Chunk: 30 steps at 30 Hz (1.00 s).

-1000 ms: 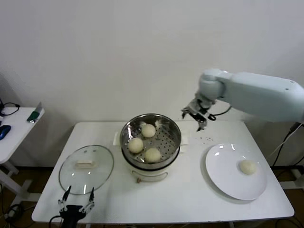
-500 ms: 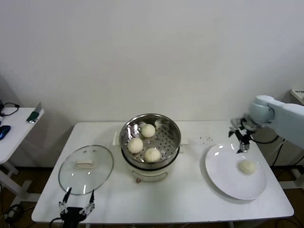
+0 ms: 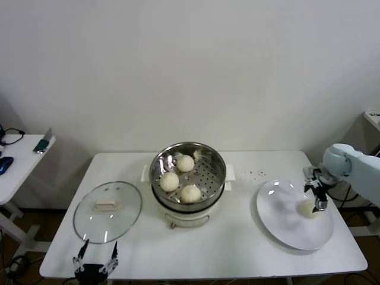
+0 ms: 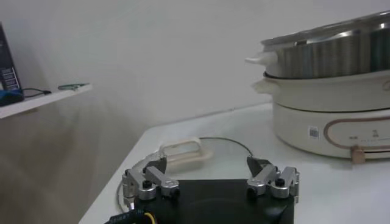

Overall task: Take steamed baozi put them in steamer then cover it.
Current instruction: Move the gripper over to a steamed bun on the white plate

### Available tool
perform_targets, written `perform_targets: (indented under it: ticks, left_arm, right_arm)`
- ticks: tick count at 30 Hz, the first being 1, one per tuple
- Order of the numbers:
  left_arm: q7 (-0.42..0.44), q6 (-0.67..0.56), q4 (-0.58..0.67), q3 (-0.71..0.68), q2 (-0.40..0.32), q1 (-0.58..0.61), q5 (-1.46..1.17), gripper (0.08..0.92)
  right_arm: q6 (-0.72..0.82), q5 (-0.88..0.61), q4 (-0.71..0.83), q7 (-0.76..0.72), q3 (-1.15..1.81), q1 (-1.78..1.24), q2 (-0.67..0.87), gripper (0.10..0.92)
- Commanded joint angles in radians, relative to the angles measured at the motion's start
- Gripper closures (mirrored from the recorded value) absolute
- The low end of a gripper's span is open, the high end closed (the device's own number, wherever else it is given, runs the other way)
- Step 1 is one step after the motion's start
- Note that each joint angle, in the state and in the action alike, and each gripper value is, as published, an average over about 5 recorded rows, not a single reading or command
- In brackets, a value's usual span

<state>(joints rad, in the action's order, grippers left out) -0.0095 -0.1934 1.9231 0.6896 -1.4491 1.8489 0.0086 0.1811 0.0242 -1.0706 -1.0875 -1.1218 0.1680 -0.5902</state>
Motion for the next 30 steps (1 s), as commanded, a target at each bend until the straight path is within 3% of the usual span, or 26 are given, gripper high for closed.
perform_targets:
  ticks: [1, 14, 21, 30]
  left_arm:
    - [-0.001, -0.003, -0.009, 0.005, 0.001, 0.003, 0.0, 0.177]
    - [-0.001, -0.005, -0.012, 0.005, 0.0, 0.003, 0.005, 0.177]
    - [0.0, -0.006, -0.006, 0.009, 0.0, 0.012, 0.003, 0.177]
    - [0.0, -0.003, 0.011, 0.004, -0.005, 0.012, 0.004, 0.177]
  right_arm:
    - [-0.009, 0.054, 0.094, -0.011, 0.091, -0.107, -0.031, 0.203]
    - [-0.027, 0.076, 0.13, -0.014, 0.095, -0.112, -0.073, 0.204]
    - [-0.028, 0.061, 0.124, -0.016, 0.086, -0.095, -0.077, 0.276]
    - [0.009, -0.107, 0.054, -0.019, -0.063, 0.122, -0.065, 0.333]
